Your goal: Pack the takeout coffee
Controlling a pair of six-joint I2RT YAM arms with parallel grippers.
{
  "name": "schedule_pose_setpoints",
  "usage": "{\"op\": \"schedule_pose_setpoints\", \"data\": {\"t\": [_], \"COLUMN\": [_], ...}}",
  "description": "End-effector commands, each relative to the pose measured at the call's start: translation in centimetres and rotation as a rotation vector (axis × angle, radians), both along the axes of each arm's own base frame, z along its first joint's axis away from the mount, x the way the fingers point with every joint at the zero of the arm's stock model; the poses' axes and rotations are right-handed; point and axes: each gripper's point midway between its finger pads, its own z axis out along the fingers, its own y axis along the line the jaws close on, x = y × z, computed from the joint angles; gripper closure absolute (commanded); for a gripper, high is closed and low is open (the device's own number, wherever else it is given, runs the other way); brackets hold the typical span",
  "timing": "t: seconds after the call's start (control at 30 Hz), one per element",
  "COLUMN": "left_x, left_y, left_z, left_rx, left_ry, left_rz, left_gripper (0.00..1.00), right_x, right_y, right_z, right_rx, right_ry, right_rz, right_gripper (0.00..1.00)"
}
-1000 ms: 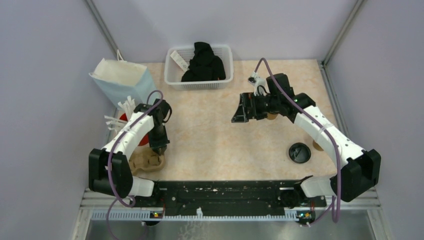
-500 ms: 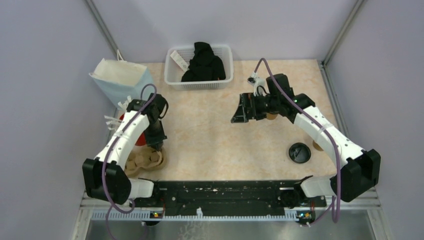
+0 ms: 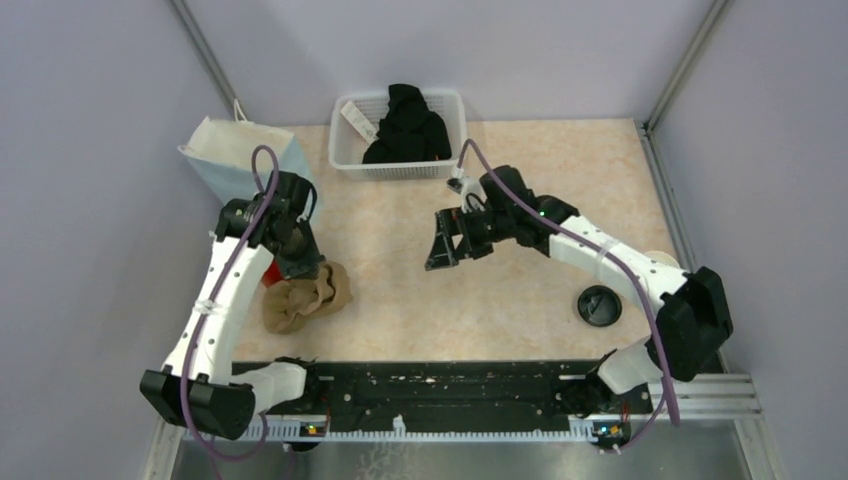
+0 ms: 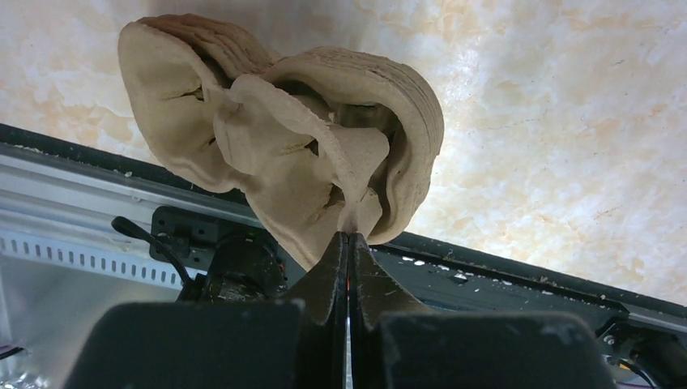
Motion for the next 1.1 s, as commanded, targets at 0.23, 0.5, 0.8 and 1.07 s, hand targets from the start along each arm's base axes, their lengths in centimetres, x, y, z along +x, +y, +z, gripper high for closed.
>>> {"op": "schedule_pose_setpoints", "data": {"t": [0.23,0.5,0.8,1.07], "left_x": [0.2,1.1,2.4,2.2], "left_y": [-0.2,-2.9,-4.1,-3.6], "left_z": [0.6,-2.2,-2.8,-3.7], "left_rx": [0.067,-0.045,-0.084,-0.05], "left_ry": [-0.022,-0.016,0.008,0.028], "left_rz": [-0.062,-0.055,-0.064,-0.073], "left_gripper": [1.0,1.0,1.0,1.0], "right_x": [-0.5,-0.6,-2.4,-3.7], "right_y": [8.6,15.4,18.9,20.7], "right_z": [-3.2,-0.2,0.7,-1.6], "right_rx": [0.13,0.377,0.587,0.555], "right_ry": [0.205,0.144,0.048,0.037], "right_rz": [-0.053,0.001,-0.015,-0.027], "right_gripper": [0.05,0.2,0.39,0.51]}}
